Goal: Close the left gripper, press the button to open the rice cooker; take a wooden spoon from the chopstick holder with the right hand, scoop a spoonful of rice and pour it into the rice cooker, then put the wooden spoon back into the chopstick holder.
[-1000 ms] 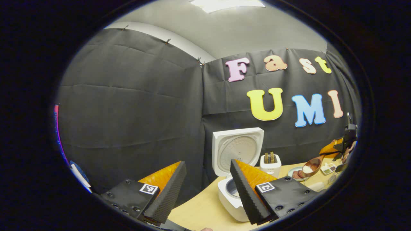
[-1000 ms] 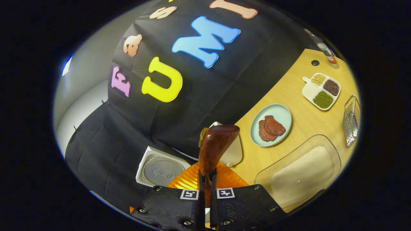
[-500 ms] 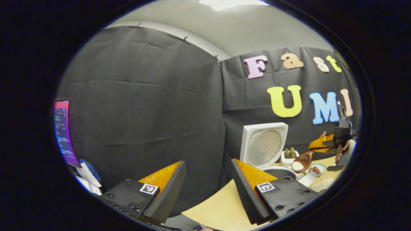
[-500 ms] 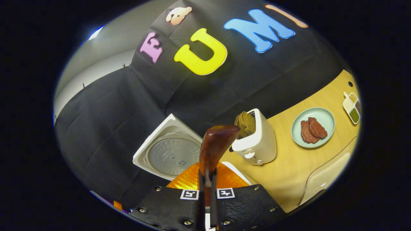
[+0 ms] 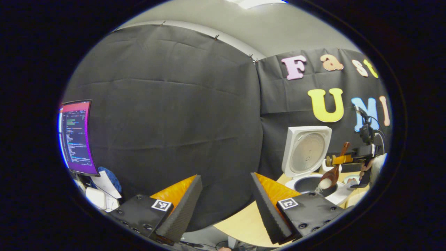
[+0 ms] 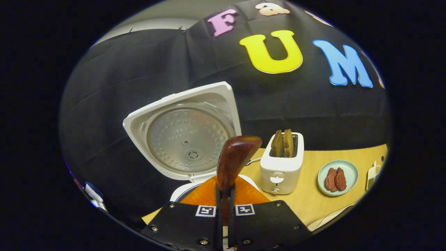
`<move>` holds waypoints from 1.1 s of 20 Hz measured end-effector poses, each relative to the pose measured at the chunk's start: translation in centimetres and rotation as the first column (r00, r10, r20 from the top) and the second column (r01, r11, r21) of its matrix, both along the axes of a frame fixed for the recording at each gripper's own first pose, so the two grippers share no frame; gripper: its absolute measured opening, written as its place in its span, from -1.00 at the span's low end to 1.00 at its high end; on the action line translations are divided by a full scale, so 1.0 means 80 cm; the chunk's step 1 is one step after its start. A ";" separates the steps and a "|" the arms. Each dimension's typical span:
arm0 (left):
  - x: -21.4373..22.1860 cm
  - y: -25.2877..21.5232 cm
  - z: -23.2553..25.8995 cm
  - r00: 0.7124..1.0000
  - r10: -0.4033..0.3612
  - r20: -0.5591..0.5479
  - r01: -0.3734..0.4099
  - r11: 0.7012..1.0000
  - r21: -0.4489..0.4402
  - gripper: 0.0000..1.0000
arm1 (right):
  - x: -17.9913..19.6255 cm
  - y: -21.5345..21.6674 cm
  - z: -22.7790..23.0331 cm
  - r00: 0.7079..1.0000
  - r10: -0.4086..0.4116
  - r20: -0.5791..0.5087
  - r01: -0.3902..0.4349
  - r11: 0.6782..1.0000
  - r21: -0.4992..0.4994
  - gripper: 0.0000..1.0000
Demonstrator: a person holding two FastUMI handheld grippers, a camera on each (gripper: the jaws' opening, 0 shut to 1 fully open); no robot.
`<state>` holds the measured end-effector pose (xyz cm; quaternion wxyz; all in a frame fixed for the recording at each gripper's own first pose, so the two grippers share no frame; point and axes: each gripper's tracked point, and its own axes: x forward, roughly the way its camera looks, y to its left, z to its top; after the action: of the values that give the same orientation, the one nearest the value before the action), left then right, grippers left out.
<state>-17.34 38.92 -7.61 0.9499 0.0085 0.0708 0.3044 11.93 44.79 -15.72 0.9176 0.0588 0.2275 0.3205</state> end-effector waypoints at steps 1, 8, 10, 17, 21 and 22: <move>-0.001 -0.001 0.001 1.000 0.008 -0.003 -0.008 1.000 0.002 0.83 | -0.002 0.004 -0.002 0.999 0.020 0.027 -0.019 0.999 -0.032 -0.88; 0.003 -0.001 0.001 1.000 0.009 -0.010 -0.009 1.000 0.021 0.84 | -0.022 0.025 0.025 0.933 0.199 0.301 -0.118 0.956 -0.267 -0.87; 0.005 -0.005 0.007 1.000 -0.005 -0.001 0.005 0.999 0.032 0.97 | -0.029 0.024 0.042 0.900 0.229 0.371 -0.119 0.948 -0.295 -0.87; 0.058 -0.039 0.028 0.998 -0.059 0.037 0.057 0.997 0.047 0.83 | -0.034 -0.017 0.107 0.866 0.187 0.463 -0.086 0.969 -0.231 -0.88; 0.074 -0.069 0.040 0.994 -0.096 0.054 0.093 0.994 0.060 0.83 | -0.018 -0.084 0.132 0.932 0.050 0.360 -0.027 0.997 -0.069 -0.88; 0.081 -0.080 0.045 0.992 -0.111 0.059 0.108 0.992 0.063 0.85 | -0.013 -0.111 0.139 0.933 0.019 0.359 0.002 0.998 -0.057 -0.88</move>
<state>-10.85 32.55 -4.03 0.9662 0.0312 0.0313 0.2539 10.92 35.92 -4.63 0.9436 -0.0275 0.0649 0.3234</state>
